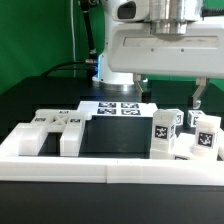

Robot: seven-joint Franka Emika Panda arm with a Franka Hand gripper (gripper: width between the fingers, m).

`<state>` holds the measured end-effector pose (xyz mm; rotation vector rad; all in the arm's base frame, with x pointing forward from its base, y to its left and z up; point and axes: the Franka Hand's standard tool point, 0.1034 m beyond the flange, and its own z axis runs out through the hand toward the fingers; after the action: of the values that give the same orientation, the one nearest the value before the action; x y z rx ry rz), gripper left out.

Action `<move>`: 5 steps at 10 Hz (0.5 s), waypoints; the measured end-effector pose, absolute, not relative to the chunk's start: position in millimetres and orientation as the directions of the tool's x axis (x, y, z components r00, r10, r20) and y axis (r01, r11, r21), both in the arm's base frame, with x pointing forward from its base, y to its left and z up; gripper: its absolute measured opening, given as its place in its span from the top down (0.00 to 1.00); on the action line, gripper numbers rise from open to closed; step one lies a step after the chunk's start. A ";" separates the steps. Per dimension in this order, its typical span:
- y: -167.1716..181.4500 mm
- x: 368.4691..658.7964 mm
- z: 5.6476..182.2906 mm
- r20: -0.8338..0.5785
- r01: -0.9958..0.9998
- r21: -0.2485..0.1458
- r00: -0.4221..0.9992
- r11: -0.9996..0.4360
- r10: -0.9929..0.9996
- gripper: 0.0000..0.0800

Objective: Assemble chair

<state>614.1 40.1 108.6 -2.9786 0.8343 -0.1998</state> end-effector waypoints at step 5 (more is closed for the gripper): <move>40.7 605.9 111.4 0.127 -0.514 -0.086 0.844 -0.854 -0.521 0.19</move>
Offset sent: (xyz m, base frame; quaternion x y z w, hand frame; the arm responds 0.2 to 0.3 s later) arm 0.0000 0.0000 0.0000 0.0000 0.0000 0.0000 1.0000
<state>605.9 40.7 111.4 -2.9699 0.8336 -0.2262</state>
